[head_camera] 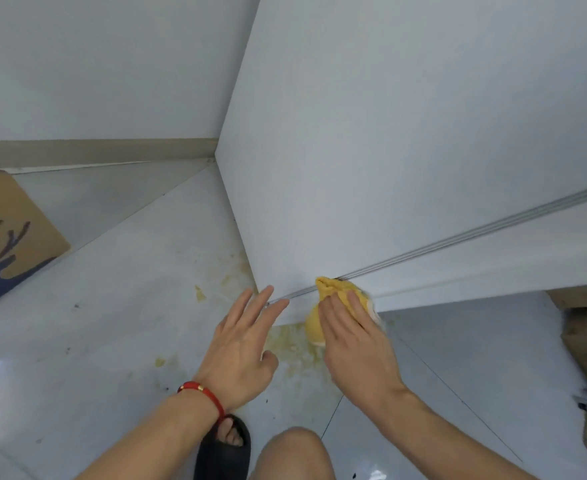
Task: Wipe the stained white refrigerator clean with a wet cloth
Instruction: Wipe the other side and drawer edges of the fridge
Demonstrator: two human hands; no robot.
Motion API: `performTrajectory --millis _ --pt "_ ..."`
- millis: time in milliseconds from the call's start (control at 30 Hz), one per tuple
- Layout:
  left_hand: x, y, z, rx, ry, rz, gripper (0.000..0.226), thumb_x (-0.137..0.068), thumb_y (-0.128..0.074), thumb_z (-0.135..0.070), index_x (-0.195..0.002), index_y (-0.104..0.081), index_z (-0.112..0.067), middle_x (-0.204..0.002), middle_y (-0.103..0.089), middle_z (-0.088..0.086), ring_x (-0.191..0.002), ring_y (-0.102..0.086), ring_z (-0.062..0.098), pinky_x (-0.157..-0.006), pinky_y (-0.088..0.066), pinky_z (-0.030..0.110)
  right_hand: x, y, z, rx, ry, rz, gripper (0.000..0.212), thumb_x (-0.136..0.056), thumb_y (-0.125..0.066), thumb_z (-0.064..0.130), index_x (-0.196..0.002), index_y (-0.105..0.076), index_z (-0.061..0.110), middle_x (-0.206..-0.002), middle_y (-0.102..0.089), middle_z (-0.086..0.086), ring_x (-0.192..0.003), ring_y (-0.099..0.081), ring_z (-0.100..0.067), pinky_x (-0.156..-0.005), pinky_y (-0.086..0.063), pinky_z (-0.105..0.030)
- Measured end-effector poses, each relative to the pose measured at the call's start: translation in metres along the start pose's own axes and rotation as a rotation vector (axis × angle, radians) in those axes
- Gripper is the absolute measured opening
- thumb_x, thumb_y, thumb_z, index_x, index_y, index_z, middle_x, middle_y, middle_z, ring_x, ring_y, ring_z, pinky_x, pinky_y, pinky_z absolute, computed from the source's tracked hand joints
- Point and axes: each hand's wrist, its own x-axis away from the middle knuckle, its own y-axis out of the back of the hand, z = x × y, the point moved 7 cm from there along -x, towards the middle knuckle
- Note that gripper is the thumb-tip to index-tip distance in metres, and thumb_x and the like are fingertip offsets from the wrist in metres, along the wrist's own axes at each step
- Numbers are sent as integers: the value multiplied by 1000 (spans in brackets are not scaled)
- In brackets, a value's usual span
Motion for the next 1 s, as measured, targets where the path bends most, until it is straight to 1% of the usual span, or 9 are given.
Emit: performTrajectory --millis 167,267,400,467,533,600,733,867,1000 --pt "-56 7 -11 -30 -241 -55 84 -76 -36 -14 -158 -27 -29 -168 -12 -8 -156 5 15 -126 -13 32 19 40 -60 -129 -345 -386 50 -92 -56 25 -134 -66 -1 -138 -66 -13 -132 -61 -28 -129 -14 -46" --pt "-87 9 -15 -71 -438 -79 83 -82 -46 -3 -159 -26 -25 -165 -23 -7 -155 -4 17 -120 1 13 4 14 -39 -33 -400 -369 48 -92 -54 30 -132 -68 6 -135 -67 -8 -133 -55 -25 -129 -8 -45" --pt "-109 15 5 -7 -550 -243 66 -83 -52 5 -142 -54 -22 -139 -55 -8 -133 -42 12 -104 -16 -3 -28 -44 19 -17 -338 -293 38 -87 -56 31 -116 -72 15 -121 -70 0 -125 -55 -21 -129 -10 -43" --pt "-109 17 19 51 -560 -312 58 -82 -54 6 -132 -61 -22 -130 -59 -12 -124 -47 6 -100 -20 -4 -43 -74 55 11 -257 -204 39 -87 -55 32 -119 -71 17 -122 -69 1 -126 -56 -21 -131 -6 -45" --pt "-105 14 36 90 -566 -295 59 -86 -56 3 -135 -59 -29 -137 -53 -19 -129 -41 -4 -106 -22 1 -54 -100 91 89 -134 -62 40 -88 -56 30 -123 -69 17 -125 -67 0 -129 -57 -22 -130 3 -51" --pt "-99 7 60 30 -576 -169 66 -91 -55 -11 -148 -42 -42 -157 -27 -26 -146 -18 -7 -118 -18 13 -55 -108 105 91 -53 15 47 -86 -55 25 -131 -65 15 -132 -64 -2 -133 -54 -23 -129 8 -52" --pt "-91 7 112 -361 -477 32 81 -92 -54 -36 -156 -7 -53 -164 20 -21 -153 23 10 -127 -2 42 -32 -60 74 -63 -108 -235 48 -82 -50 11 -125 -70 14 -129 -66 -1 -132 -56 -22 -130 -4 -45" --pt "-97 22 120 -258 -352 -19 76 -95 -56 -26 -158 -18 -46 -169 0 -13 -156 11 13 -127 -12 43 -8 -1 12 -48 -350 -586 31 -88 -57 21 -111 -75 13 -119 -70 -3 -121 -64 -26 -126 -19 -47" --pt "-117 4 109 -347 -321 14 90 -88 -66 -21 -160 -15 -42 -170 -6 -7 -157 7 18 -125 -17 47 -23 -28 27 20 -516 -602 38 -91 -56 25 -124 -70 12 -130 -67 -5 -134 -51 -25 -128 -8 -50"
